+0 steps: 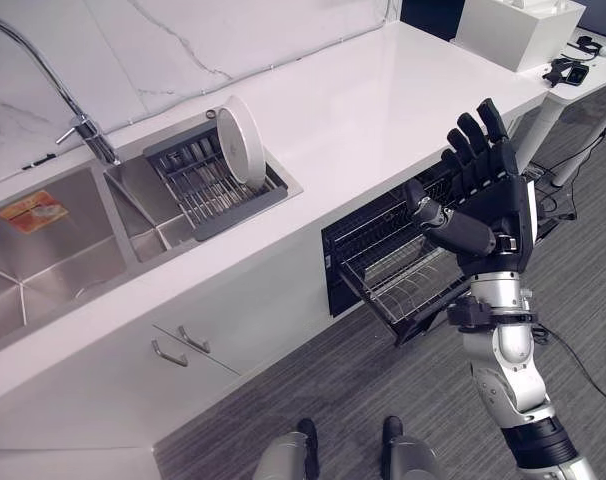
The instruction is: Place the dishes in the dishwasher.
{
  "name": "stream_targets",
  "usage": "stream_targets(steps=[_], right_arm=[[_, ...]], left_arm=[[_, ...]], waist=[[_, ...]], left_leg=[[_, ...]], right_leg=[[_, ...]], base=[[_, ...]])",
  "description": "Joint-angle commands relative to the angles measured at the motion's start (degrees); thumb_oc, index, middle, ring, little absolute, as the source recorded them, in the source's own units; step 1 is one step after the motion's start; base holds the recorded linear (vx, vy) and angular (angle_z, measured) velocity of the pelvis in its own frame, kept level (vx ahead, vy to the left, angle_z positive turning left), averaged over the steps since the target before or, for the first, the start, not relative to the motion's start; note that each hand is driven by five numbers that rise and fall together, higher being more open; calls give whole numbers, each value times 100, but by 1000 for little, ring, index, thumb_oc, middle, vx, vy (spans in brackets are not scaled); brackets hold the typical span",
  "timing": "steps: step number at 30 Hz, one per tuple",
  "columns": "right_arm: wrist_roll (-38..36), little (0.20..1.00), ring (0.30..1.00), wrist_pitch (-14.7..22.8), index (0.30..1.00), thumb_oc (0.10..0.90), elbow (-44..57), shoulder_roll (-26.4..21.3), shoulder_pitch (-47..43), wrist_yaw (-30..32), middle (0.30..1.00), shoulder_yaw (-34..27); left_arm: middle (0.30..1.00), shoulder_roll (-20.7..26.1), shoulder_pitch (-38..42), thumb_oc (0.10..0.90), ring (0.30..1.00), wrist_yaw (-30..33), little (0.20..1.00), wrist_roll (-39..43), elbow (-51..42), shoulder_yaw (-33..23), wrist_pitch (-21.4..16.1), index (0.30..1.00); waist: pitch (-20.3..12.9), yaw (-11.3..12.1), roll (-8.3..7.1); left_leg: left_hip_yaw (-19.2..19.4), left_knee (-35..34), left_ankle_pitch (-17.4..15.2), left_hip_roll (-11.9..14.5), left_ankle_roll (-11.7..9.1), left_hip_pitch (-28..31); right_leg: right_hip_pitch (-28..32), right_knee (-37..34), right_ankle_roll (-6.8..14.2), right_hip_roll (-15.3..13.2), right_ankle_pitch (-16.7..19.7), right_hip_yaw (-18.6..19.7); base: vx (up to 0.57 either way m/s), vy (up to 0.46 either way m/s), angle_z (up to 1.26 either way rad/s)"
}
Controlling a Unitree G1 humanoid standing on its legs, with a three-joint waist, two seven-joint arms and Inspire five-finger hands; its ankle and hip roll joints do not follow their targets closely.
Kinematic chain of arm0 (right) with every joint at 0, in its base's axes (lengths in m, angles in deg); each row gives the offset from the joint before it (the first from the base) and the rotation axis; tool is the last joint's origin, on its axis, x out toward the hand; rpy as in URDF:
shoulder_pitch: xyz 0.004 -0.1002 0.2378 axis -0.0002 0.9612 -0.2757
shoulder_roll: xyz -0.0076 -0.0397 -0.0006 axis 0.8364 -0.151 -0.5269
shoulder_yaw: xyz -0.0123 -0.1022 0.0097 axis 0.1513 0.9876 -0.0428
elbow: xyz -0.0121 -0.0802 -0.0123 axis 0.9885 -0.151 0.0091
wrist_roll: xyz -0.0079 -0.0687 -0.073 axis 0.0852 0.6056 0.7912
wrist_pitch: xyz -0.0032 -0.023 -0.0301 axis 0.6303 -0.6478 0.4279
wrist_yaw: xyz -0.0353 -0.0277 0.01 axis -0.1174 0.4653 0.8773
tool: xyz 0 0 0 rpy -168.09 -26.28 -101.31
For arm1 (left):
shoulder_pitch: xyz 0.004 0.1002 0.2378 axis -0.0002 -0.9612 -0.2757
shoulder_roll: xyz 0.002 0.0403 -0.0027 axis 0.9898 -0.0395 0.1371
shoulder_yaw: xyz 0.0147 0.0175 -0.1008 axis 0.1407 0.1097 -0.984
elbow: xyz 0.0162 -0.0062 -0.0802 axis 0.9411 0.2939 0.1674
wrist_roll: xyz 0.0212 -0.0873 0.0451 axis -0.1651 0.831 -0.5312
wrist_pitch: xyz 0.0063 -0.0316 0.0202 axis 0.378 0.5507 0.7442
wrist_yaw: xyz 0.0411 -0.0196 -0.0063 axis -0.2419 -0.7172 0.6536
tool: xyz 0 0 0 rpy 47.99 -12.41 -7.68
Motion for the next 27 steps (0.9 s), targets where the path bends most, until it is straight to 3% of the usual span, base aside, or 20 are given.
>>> stream_targets(steps=[1, 5, 13, 16, 17, 19, 22, 24, 27], right_arm=[[55, 900, 900, 292, 900, 800, 756, -139, -653, 96, 900, -475], [366, 900, 900, 322, 900, 800, 714, -133, -713, 334, 900, -498], [88, 900, 900, 413, 900, 800, 799, -213, -345, 63, 900, -543], [91, 900, 900, 331, 900, 800, 800, -202, -341, 85, 900, -489], [142, 900, 900, 284, 900, 800, 790, -179, -348, 118, 900, -443], [153, 900, 900, 267, 900, 800, 765, -167, -360, 133, 900, -426], [109, 900, 900, 217, 900, 800, 739, -167, -297, 141, 900, -411], [-34, 900, 900, 172, 900, 800, 738, -217, -252, 106, 900, -363], [-111, 900, 900, 188, 900, 800, 685, -245, -294, 82, 900, -292]], left_arm=[[900, 171, 104, 800, 900, -10, 900, 537, 198, -98, 59, 900], [900, 135, 82, 800, 900, -103, 900, 439, 225, -157, 208, 900], [900, 195, 158, 800, 900, 90, 900, 665, 242, -318, 392, 900], [900, 146, 114, 800, 900, 258, 900, 864, 256, -341, -156, 900], [900, 116, 98, 800, 900, 490, 900, 910, 230, -339, -491, 900], [900, 106, 92, 800, 900, 614, 900, 830, 180, -325, -623, 900], [900, 193, 65, 800, 900, 808, 900, -90, -2, -72, -684, 900], [900, 229, 64, 800, 900, 846, 900, -115, -142, 66, -500, 900], [900, 263, 84, 800, 900, 957, 900, -210, -184, 143, -521, 900]], waist=[[-156, 14, -149], [-25, 38, 0], [-264, 33, -58], [-321, 75, -79], [-348, 98, -92], [-360, 118, -107], [-372, 147, -149], [-356, 154, -163], [-324, 161, -151]], left_leg=[[-360, -140, -304, -199, -125, 335], [-326, -140, 49, 33, -327, -156], [-134, -140, -204, 95, -155, -114], [-95, -140, -312, 101, -135, -24], [-92, -140, -351, 89, -126, 0], [-103, -140, -370, 74, -118, 4], [-137, -140, -413, 38, -95, 8], [-133, -140, -425, 32, -87, -18], [-146, -140, -406, 31, -91, -69]], right_leg=[[414, 246, -27, 92, -867, 174], [610, 246, -32, 200, -946, 71], [739, 246, 55, 34, -1068, -134], [753, 246, 94, -36, -1056, -282], [757, 246, 123, -79, -1051, -329], [741, 246, 145, -109, -1036, -344], [642, 246, 209, -154, -977, -317], [579, 246, 233, -171, -960, -292], [531, 246, 231, -175, -954, -279]], base=[[27, 40, 0], [34, 113, 16], [90, 66, 0], [86, 15, 10], [75, 10, 7], [54, -8, 3], [57, -34, 1], [5, -6, -2], [1, -1, -3]])
